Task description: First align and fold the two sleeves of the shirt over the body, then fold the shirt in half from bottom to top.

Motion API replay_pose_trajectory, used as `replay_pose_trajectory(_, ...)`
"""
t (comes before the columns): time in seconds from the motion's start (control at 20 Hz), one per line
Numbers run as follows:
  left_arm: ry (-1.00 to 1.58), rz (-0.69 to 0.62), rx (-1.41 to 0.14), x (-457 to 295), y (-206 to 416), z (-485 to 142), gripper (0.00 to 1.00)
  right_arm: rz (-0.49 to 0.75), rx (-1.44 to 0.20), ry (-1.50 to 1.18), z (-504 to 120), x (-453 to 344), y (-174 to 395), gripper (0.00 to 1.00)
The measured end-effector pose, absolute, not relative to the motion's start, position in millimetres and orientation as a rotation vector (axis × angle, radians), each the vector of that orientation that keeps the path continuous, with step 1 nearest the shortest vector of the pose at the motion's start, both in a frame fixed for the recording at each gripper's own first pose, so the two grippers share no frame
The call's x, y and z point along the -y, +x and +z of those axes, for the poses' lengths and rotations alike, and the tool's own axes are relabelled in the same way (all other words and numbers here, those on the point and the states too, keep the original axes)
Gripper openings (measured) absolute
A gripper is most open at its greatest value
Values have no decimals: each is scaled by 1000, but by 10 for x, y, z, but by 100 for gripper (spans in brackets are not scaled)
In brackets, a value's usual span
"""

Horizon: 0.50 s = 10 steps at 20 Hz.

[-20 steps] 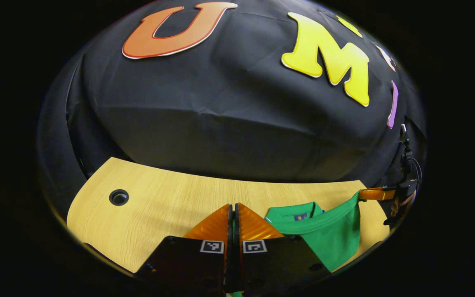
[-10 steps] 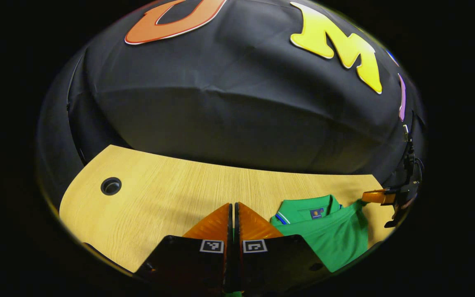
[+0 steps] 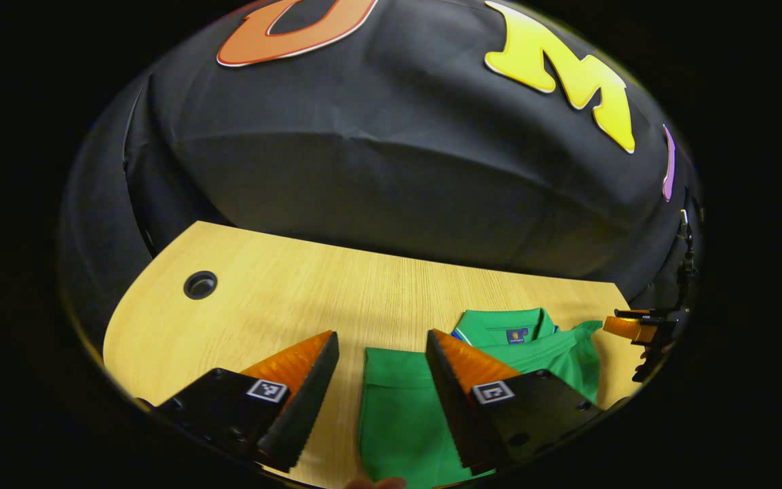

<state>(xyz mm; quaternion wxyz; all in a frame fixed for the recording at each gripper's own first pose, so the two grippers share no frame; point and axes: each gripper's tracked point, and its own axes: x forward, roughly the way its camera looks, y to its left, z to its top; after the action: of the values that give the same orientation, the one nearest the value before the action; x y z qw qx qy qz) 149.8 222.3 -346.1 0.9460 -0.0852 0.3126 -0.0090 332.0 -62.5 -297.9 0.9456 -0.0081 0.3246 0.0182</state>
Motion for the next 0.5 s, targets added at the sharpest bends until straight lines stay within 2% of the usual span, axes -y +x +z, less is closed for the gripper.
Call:
replay_pose_trajectory(0.05,-175,-14,-619,-2251,1435,-3346,88,37,-646,-21,-2888,589,3245,84)
replay_pose_trajectory(0.25,-190,-13,-535,-2332,1154,-2747,92,50,-554,-48,-2358,387,2857,84)
replay_pose_trajectory(0.3,-188,-10,-509,-2369,1063,-2556,96,54,-529,-52,-2198,334,2728,84)
replay_pose_trajectory(0.5,-170,-62,-373,-2336,598,-1635,99,53,-386,-64,-1422,147,2137,84)
